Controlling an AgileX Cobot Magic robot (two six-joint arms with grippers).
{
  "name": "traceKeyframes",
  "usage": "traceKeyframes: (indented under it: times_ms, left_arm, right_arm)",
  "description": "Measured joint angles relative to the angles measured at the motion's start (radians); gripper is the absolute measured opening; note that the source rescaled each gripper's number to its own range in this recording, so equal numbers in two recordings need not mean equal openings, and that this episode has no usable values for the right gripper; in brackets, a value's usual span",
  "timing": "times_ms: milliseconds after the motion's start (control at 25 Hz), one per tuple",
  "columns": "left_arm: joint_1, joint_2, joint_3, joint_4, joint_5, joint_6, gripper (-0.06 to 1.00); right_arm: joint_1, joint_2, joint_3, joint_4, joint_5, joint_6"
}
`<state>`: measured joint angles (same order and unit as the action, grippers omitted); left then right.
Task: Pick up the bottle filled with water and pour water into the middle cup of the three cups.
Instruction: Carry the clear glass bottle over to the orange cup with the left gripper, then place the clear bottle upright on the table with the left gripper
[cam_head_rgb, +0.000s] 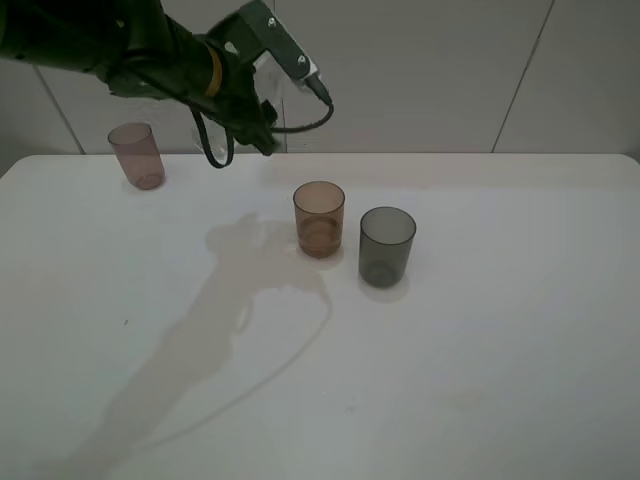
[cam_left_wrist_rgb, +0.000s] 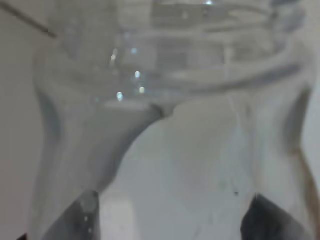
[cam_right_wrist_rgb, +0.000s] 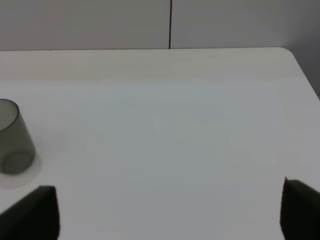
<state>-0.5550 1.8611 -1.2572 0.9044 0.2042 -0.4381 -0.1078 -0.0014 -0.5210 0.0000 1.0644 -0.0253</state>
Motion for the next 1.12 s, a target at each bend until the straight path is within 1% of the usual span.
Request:
traceKeyframes:
  times_ms: [80, 160, 200, 280, 360, 440, 560, 640, 680, 720, 800, 920, 1040, 1120]
  left_arm:
    - [0.012, -0.002, 0.002, -0.044, 0.029, -0.119, 0.01]
    - [0.029, -0.002, 0.023, -0.069, 0.026, -0.187, 0.01]
    - [0.038, -0.002, 0.036, -0.088, 0.012, -0.203, 0.01]
    - [0.064, -0.002, 0.073, -0.138, -0.040, -0.198, 0.01]
    - [0.093, -0.002, 0.111, -0.223, -0.129, -0.145, 0.01]
    - [0.128, -0.002, 0.159, -0.322, -0.230, -0.048, 0.01]
    - [0.177, -0.002, 0.239, -0.508, -0.412, 0.168, 0.01]
    - [0.207, 0.000, 0.296, -0.638, -0.556, 0.320, 0.01]
    - [0.222, 0.006, 0.325, -0.688, -0.620, 0.380, 0.01]
    - [0.236, 0.018, 0.350, -0.719, -0.697, 0.418, 0.01]
    - [0.259, 0.057, 0.385, -0.760, -0.843, 0.462, 0.01]
    - [0.271, 0.133, 0.415, -0.778, -1.008, 0.467, 0.01]
    - [0.271, 0.208, 0.422, -0.774, -1.118, 0.470, 0.01]
    - [0.271, 0.251, 0.422, -0.754, -1.176, 0.470, 0.01]
  right_arm:
    - [0.000, 0.000, 0.000, 0.000, 0.000, 0.000]
    - [0.000, 0.000, 0.000, 0.000, 0.000, 0.000]
    - [0.000, 0.000, 0.000, 0.000, 0.000, 0.000]
    - [0.000, 0.000, 0.000, 0.000, 0.000, 0.000]
    - [0.000, 0.000, 0.000, 0.000, 0.000, 0.000]
    - [0.000, 0.000, 0.000, 0.000, 0.000, 0.000]
    - [0.000, 0.000, 0.000, 0.000, 0.000, 0.000]
    - [0.000, 0.000, 0.000, 0.000, 0.000, 0.000]
    - [0.000, 0.000, 0.000, 0.000, 0.000, 0.000]
    - [0.000, 0.000, 0.000, 0.000, 0.000, 0.000]
    - [0.000, 0.000, 0.000, 0.000, 0.000, 0.000]
    - [0.000, 0.000, 0.000, 0.000, 0.000, 0.000]
    - [0.000, 0.000, 0.000, 0.000, 0.000, 0.000]
    - [0.000, 0.000, 0.000, 0.000, 0.000, 0.000]
